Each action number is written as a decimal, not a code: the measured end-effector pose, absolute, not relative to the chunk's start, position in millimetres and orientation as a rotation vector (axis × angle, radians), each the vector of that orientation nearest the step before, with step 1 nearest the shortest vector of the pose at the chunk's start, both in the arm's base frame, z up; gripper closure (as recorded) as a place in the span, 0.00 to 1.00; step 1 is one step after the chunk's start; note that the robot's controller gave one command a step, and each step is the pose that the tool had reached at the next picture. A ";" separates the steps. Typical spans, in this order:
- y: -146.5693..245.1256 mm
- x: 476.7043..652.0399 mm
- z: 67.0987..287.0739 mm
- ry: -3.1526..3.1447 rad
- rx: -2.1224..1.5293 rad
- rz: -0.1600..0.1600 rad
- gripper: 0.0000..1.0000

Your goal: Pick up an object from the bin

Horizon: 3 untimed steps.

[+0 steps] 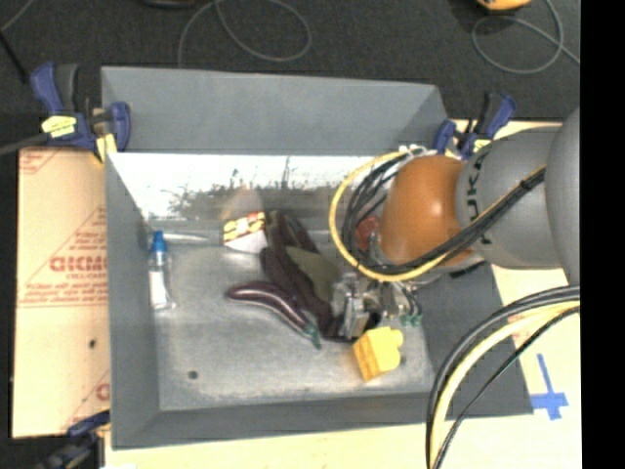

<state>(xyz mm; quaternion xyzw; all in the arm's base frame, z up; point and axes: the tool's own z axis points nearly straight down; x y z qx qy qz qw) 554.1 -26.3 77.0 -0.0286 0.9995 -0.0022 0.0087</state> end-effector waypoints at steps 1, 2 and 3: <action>-26.3 554.2 77.0 3.123 -0.091 -0.007 1.00; -26.3 554.2 77.0 3.123 -0.093 -0.007 1.00; -26.3 554.2 77.0 3.123 -0.095 -0.008 1.00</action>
Offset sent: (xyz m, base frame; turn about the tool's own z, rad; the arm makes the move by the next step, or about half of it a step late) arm 0.0000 0.0000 0.0000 0.0000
